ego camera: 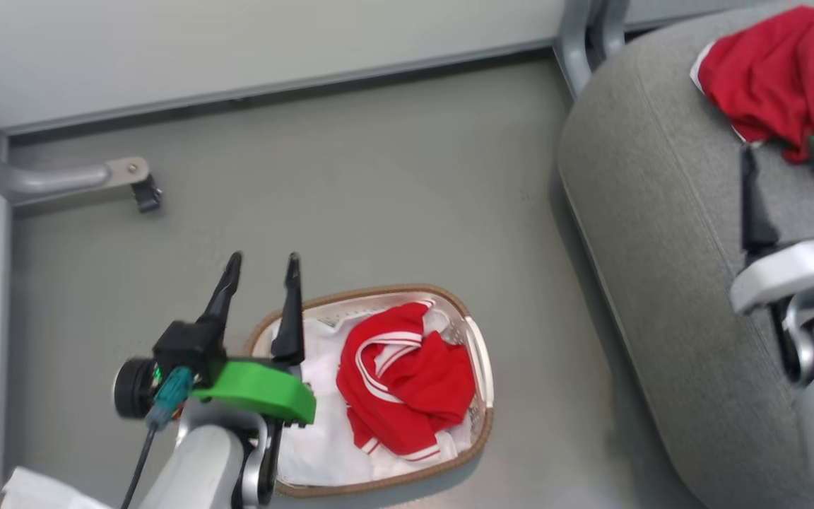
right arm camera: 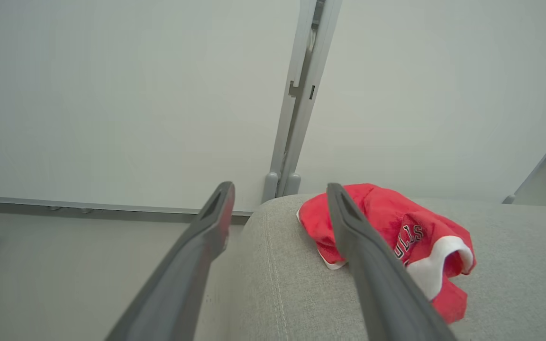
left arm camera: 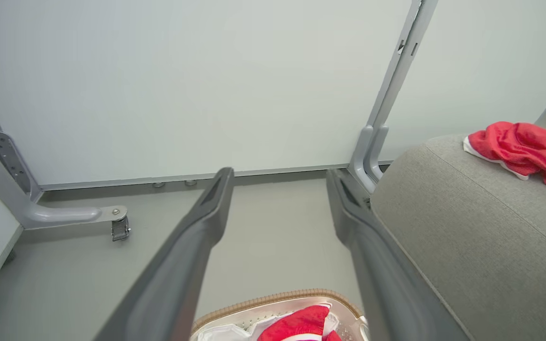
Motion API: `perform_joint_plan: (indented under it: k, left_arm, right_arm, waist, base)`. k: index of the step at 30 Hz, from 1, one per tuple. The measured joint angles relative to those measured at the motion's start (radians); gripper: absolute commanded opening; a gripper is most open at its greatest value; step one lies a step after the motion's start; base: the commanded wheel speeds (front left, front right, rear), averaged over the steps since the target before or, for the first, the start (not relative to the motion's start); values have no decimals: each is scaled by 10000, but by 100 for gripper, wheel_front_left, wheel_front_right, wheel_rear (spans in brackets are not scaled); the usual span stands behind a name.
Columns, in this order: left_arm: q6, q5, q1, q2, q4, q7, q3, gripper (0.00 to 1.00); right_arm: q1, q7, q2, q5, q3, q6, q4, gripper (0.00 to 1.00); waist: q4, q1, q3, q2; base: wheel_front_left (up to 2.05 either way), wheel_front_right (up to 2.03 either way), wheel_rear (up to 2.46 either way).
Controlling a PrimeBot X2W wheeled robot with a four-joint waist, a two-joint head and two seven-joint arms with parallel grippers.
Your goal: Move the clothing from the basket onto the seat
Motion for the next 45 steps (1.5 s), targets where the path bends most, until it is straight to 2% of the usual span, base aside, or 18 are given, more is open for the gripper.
perform_joint_plan:
  k: [8,15,25,45]
  left_arm:
    - [-192,391,1633,-407,-163,-2,1661,100]
    - [-500,765,2639,-823,-192,-2,2067,100]
    - [-683,1022,2968,-1045,-107,-2,2322,100]
    - [-750,1005,3144,-1085,29,-2,2211,100]
  right_arm:
    - [1792,0,1457,59,430,0,-1080,100]
    - [3283,0,1987,219,378,0,-1787,100]
    - [4234,0,2042,196,706,0,-2023,100]
    - [4451,0,2044,416,1007,-2,-1666,100]
  waist:
    - [590,0,-754,0]
    - [963,0,-1179,0]
    - [1134,0,-1516,0]
    - [1115,0,-2003,0]
  base:
    - [0,0,0]
    - [0,0,0]
    - [0,0,0]
    - [0,0,0]
